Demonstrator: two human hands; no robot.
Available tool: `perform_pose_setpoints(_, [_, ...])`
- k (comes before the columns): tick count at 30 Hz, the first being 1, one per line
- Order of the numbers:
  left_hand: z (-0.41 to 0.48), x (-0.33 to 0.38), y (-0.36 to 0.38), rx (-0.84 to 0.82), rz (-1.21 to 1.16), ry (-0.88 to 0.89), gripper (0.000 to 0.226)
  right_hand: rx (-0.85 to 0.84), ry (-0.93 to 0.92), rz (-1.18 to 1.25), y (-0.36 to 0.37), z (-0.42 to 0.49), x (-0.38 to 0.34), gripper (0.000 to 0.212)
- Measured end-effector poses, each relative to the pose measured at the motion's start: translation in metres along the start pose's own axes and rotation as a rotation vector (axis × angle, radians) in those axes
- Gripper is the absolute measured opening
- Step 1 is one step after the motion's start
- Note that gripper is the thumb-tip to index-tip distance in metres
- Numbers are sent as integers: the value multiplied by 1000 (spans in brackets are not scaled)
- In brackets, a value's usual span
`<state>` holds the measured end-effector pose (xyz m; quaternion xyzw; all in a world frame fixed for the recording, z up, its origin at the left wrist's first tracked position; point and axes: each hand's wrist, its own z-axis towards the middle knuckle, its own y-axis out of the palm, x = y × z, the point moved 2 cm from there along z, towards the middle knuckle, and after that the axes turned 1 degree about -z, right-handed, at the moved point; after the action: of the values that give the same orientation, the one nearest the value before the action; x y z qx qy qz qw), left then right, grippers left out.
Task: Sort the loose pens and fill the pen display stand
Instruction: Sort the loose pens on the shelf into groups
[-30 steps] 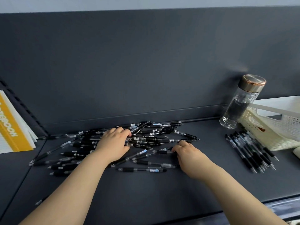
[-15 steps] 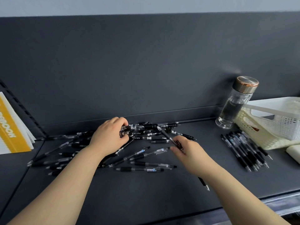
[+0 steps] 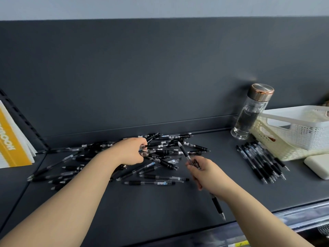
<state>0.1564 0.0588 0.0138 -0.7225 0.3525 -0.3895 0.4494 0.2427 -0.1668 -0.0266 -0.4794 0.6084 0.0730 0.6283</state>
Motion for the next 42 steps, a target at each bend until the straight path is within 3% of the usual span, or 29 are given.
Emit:
perform_pose_setpoints(3, [1, 2, -3, 10, -14, -8, 45, 2, 7, 25, 1, -2, 3, 7])
perform_pose_setpoints(6, [2, 1, -4, 100, -148, -19, 34, 17, 13, 54, 1, -4, 2, 8])
perform_pose_setpoints(9, [-2, 1, -11, 285, -270, -16, 19, 39, 17, 80, 1, -7, 0, 8])
perform_pose_setpoints(14, [-11, -3, -43, 629, -498, -7, 15, 120, -21, 185, 1, -12, -9, 10])
perform_pose_setpoints(17, [-17, -4, -62, 764, -720, 2, 12, 148, -46, 242, 1, -13, -15, 10])
perform_pose_setpoints(19, [-20, -1, -70, 816, -1009, 5, 19, 138, -50, 284, 2, -14, -18, 7])
perform_pose_setpoints(21, [-22, 6, -72, 761, -1295, -26, 18, 133, -50, 307, 1, -15, -21, 5])
perform_pose_setpoints(24, [-22, 26, -53, 556, -1545, -81, 18, 148, -58, 320, 0, -16, -24, 3])
perform_pose_setpoints(32, [-20, 84, 17, 180, -1796, -266, 10, 58, -91, 411, -11, -28, -32, 14])
perform_pose_setpoints(38, [-24, 120, 41, 67, -1925, -309, 14, -75, -102, 396, -22, -37, -17, 3])
perform_pose_setpoints(42, [-24, 136, 45, 12, -1967, -260, 16, -136, -65, 482, -38, -44, -7, 8])
